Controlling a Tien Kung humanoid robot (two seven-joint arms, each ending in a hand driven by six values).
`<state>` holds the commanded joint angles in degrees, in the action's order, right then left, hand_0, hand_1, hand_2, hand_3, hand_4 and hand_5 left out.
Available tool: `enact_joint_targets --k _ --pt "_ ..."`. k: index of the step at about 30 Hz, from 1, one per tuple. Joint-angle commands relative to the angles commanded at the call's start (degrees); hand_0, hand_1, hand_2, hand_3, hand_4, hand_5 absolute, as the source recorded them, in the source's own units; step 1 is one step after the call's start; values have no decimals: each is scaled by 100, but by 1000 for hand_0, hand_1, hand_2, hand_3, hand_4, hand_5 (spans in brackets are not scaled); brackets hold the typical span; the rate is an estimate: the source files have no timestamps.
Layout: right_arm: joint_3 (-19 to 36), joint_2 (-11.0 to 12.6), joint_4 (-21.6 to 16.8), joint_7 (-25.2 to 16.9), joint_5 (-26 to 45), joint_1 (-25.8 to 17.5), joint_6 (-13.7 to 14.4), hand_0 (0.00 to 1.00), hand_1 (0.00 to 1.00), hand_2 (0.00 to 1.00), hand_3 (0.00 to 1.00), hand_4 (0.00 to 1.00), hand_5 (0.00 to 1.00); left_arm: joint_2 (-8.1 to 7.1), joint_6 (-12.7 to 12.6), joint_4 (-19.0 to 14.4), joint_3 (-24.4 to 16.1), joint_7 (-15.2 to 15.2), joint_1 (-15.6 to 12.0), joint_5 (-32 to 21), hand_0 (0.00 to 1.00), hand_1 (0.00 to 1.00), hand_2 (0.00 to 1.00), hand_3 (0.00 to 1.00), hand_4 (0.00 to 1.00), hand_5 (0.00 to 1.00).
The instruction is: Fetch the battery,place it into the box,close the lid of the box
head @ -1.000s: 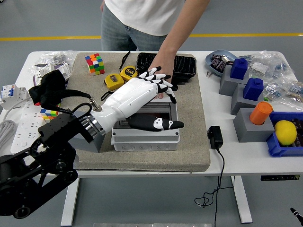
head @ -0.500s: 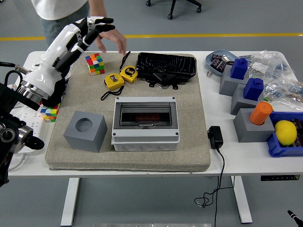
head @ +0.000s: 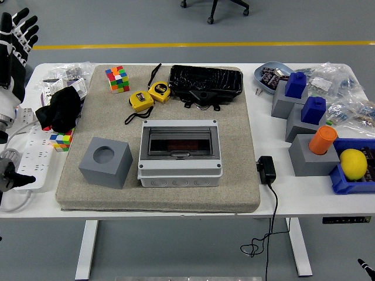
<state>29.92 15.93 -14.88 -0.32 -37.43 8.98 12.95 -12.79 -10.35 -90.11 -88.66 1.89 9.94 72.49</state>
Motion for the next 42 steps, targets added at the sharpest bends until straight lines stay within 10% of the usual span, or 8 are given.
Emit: enact_joint_targets --k 11,42 --pt "128 -83 15 -22 -59 -34 8 860 843 809 838 998 998 377 -159 315 -289 39 -405 2500 982 977 934 889 998 998" --pt "217 -100 30 27 -138 -87 -35 857 845 808 830 998 998 580 -324 289 -377 202 -459 2348 953 959 911 868 998 998"
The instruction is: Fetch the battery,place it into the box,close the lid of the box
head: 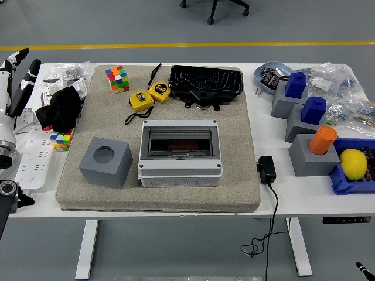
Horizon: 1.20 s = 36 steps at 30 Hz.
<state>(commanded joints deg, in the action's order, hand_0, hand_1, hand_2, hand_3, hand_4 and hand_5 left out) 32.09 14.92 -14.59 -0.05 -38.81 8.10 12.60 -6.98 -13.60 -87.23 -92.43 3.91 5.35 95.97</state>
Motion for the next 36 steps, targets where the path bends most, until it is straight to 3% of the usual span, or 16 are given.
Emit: enact_joint_targets --k 19,24,28,33,34,36 --pt "-5 16 -5 6 -12 5 -8 857 844 807 827 998 998 -13 65 13 5 25 10 -18 945 951 899 860 998 998" --pt "-10 20 -5 2 -9 9 -11 857 844 807 827 998 998 -34 162 55 -67 142 10 -254 945 948 901 866 998 958" --pt "-16 24 -3 -1 -4 9 -12 857 844 807 827 998 998 -28 302 108 -139 233 1 -764 954 957 922 891 998 921" --pt "-24 11 -2 -1 -11 -8 -11 857 844 807 827 998 998 -37 452 136 -177 239 -19 -1174 954 957 922 891 998 921" --pt "-26 11 -2 0 -12 -10 -11 858 845 807 827 998 998 -39 467 141 -177 233 -20 -1184 998 995 963 934 998 998" --pt "-32 11 -3 0 -9 -13 -12 858 845 807 827 998 998 -42 505 163 -177 218 -22 -1217 998 995 963 934 998 998"
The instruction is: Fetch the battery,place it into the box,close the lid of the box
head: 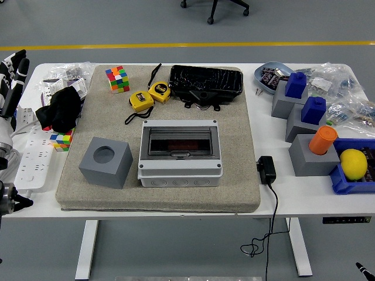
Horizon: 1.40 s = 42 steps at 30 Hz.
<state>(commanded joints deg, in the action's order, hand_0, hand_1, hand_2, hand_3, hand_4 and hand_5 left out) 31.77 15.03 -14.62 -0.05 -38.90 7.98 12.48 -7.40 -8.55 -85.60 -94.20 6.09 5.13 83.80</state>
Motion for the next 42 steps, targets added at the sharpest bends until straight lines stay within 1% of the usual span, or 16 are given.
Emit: enact_joint_targets --k 3,4,9,10,15,16,21,22,28,29,34,35,40,41,42 --pt "-7 7 -1 -1 4 8 0 858 845 807 827 998 998 7 81 40 -13 -72 8 -67 998 995 963 934 998 998" --pt "-6 8 0 -1 5 11 0 857 844 807 826 998 998 8 107 51 -21 -89 12 -83 998 998 994 961 998 998" --pt "-9 15 0 -1 15 21 2 857 844 807 826 998 998 -5 166 173 -129 -100 60 -176 998 998 994 961 998 998" --pt "-11 16 -1 0 16 21 2 857 844 807 826 998 998 -9 176 187 -140 -98 64 -198 998 998 952 923 998 998" --pt "-4 12 -5 3 9 21 0 857 844 807 826 998 998 -14 227 329 -245 -84 66 -415 998 998 952 923 998 998" --pt "0 12 -6 2 6 23 0 858 844 807 826 998 998 -9 231 332 -257 -84 60 -442 985 961 905 882 998 998" --pt "-20 17 -5 2 18 28 0 858 844 807 826 998 998 -6 231 318 -246 -93 56 -473 985 961 905 882 998 998" --pt "-19 18 -4 0 20 30 -1 858 843 807 826 998 998 -5 228 313 -241 -96 57 -467 898 925 886 873 998 998" --pt "-16 21 -5 -3 16 35 -6 858 843 807 826 998 998 -4 236 314 -219 -105 48 -493 898 925 886 873 998 998" --pt "-13 18 -5 -3 13 31 -7 859 844 806 826 998 998 -2 237 312 -220 -105 46 -501 824 899 883 867 998 998" --pt "-15 17 -4 -4 11 25 -9 859 844 806 826 998 998 -2 236 314 -225 -95 47 -519 824 899 883 867 998 998" --pt "-15 19 -4 -4 12 26 -8 859 843 807 826 998 998 1 234 312 -223 -94 47 -522 758 884 881 863 998 998" --pt "-23 25 -3 -4 13 34 -7 859 843 807 826 998 998 5 216 311 -212 -88 51 -522 758 884 881 863 998 998" --pt "-24 24 -4 -3 12 33 -7 859 843 807 826 998 998 4 212 311 -210 -88 50 -521 737 872 878 861 998 998" --pt "-29 23 -5 -3 12 33 -8 859 843 807 826 998 998 1 206 313 -207 -90 50 -522 737 872 878 861 998 998"
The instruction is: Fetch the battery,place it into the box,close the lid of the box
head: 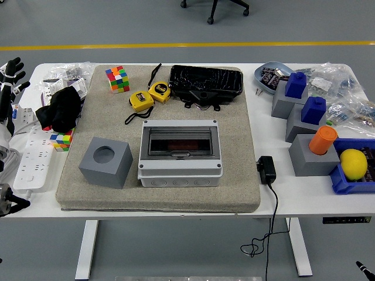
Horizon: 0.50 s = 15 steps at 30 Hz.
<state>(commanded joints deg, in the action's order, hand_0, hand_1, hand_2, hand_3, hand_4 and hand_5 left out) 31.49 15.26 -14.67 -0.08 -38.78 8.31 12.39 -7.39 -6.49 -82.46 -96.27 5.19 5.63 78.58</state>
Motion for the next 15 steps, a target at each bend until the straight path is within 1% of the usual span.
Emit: enact_joint_targets --k 4,5,15 --pt "0 -4 -4 1 -6 -5 -2 859 843 807 826 998 998 -5 -34 -4 11 6 -10 21 737 872 878 861 998 998" --pt "-3 -4 -3 1 -4 -7 -3 859 843 807 826 998 998 -5 -41 -5 14 10 -11 23 764 851 868 854 998 998" --pt "-13 3 -3 -4 0 -12 -1 859 843 807 826 998 998 -6 -69 -6 36 35 -22 26 775 852 864 854 998 998"
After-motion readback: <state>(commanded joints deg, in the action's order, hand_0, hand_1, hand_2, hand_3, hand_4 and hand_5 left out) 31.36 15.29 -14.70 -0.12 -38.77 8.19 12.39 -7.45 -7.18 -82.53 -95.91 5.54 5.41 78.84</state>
